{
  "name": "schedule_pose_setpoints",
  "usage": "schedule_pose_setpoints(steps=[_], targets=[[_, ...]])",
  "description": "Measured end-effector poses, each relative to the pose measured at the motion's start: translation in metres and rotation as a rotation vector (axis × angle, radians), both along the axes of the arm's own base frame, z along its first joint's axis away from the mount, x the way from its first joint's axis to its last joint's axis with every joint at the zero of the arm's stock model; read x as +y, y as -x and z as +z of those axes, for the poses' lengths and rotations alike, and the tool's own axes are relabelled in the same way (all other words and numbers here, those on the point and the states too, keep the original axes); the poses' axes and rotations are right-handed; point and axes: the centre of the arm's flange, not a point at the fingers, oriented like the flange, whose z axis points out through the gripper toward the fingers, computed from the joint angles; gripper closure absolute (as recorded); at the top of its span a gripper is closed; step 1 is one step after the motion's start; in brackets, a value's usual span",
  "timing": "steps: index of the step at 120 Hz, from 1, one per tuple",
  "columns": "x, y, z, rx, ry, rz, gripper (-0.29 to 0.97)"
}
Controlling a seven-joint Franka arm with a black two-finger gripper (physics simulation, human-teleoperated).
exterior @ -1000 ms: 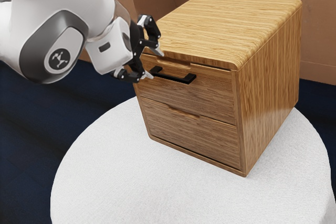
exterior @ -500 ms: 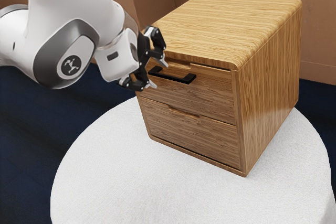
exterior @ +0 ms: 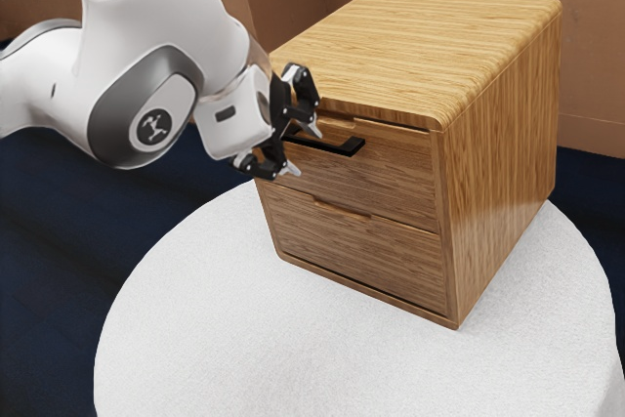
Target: Pull the drawer handle with one arm to open the drawer
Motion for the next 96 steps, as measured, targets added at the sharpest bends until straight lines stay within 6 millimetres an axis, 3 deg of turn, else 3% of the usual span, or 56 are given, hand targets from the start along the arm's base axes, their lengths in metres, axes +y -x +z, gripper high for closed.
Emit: schedule_pose_setpoints(steps=[48,96], targets=[[0.004,-0.007,-0.012,0.022,0.002,0.000,0.36],[0.002,0.000,-0.011,0.026,-0.007,-0.002,0.46]])
